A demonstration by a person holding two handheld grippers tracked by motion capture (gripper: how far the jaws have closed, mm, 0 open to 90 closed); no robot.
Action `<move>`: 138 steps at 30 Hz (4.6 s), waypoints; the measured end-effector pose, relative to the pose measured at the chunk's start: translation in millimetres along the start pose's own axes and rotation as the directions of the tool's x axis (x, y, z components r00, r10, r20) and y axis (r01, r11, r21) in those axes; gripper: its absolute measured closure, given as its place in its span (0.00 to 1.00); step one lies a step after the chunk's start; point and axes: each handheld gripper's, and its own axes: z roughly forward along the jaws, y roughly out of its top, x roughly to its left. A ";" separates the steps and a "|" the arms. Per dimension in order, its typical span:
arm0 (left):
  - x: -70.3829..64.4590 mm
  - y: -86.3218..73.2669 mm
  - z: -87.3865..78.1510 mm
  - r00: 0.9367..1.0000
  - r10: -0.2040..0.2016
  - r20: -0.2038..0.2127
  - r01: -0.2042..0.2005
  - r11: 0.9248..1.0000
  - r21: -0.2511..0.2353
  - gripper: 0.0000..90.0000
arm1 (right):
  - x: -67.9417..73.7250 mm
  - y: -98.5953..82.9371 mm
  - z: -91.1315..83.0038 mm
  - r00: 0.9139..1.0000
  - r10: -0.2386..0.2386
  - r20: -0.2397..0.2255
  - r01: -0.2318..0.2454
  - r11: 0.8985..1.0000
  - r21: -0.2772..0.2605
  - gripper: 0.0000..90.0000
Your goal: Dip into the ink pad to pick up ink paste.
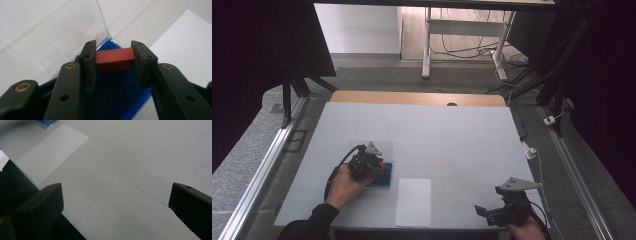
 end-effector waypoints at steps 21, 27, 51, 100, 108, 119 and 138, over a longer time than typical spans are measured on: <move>2.0 -5.9 0.9 0.999 -0.034 0.013 0.035 0.999 -0.021 0.65 | 0.6 0.1 0.2 1.000 -0.006 0.001 0.006 1.000 0.006 0.00; -5.5 -4.6 1.7 0.999 -0.004 -0.032 0.003 1.000 -0.019 0.65 | 0.8 0.2 0.3 1.000 -0.007 0.004 0.007 1.000 0.010 0.00; 18.8 -17.4 -33.2 0.995 -0.086 -0.041 0.083 0.994 -0.076 0.64 | 1.2 0.1 -0.1 1.000 -0.014 0.000 0.014 1.000 0.006 0.00; 25.3 -38.9 -23.1 0.981 -0.075 -0.179 0.078 0.997 0.008 0.65 | 3.3 0.2 0.9 0.999 -0.039 -0.005 0.039 0.999 0.013 0.00; 45.5 -47.5 -25.3 0.980 -0.194 -0.049 0.192 0.980 -0.044 0.65 | 3.1 -0.1 0.4 0.999 -0.036 -0.008 0.036 0.999 0.008 0.00; 34.8 -43.4 -24.2 0.982 -0.144 -0.120 0.142 0.990 -0.024 0.65 | 3.8 0.0 0.6 0.999 -0.042 -0.007 0.042 0.999 0.011 0.00; 36.1 -35.3 -38.8 0.989 -0.138 -0.056 0.133 0.988 -0.076 0.64 | 3.0 0.1 0.7 0.999 -0.033 -0.008 0.033 0.999 0.010 0.00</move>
